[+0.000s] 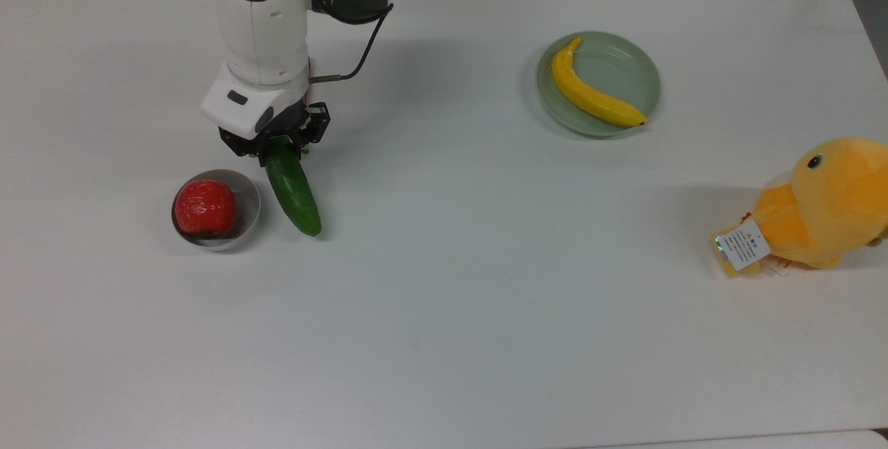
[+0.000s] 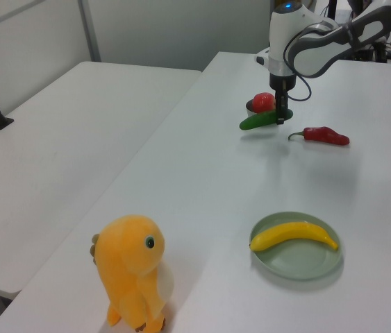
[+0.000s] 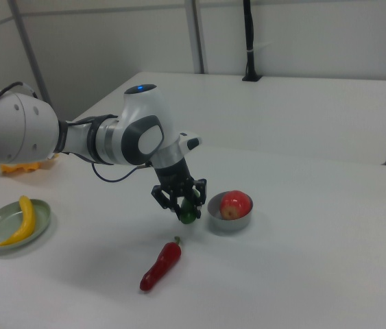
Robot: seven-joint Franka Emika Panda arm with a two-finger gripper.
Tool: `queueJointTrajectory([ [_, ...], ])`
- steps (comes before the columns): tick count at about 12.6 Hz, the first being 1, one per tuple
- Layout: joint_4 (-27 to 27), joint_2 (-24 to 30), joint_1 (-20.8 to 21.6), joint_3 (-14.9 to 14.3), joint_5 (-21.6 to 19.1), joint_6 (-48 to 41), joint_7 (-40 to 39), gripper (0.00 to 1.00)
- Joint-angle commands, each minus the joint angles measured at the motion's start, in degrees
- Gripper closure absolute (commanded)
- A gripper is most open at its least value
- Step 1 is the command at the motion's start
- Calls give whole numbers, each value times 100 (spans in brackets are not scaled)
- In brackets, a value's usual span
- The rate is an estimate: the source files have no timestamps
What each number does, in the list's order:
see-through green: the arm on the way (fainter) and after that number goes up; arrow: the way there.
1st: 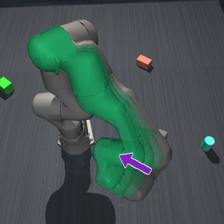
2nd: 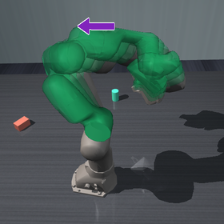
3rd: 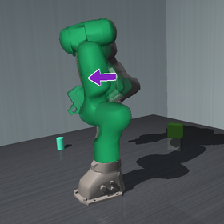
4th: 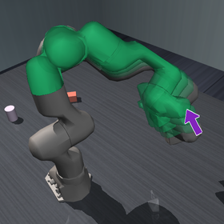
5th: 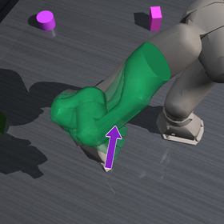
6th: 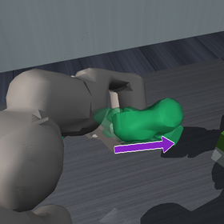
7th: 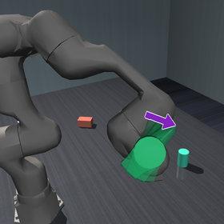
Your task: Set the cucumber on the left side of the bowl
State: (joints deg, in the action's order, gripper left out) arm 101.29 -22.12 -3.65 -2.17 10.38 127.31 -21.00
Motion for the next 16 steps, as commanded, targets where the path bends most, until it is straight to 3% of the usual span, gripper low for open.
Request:
queueJointTrajectory([
  [1,39,-56,-66,-73,26,110,-9,69],
  [2,39,-65,-66,-73,26,145,-87,31],
  [3,39,-65,-109,-73,52,137,-175,0],
  [7,39,58,-136,-73,17,-73,-308,0],
  [11,-285,856,-110,-73,-96,-1522,-142,0],
  [12,-321,1084,-119,-73,-463,-1586,146,0],
  [14,-443,1507,-93,-73,-1411,-1577,1469,0],
  [16,-610,1570,152,6,-1521,-1595,2561,0],
])
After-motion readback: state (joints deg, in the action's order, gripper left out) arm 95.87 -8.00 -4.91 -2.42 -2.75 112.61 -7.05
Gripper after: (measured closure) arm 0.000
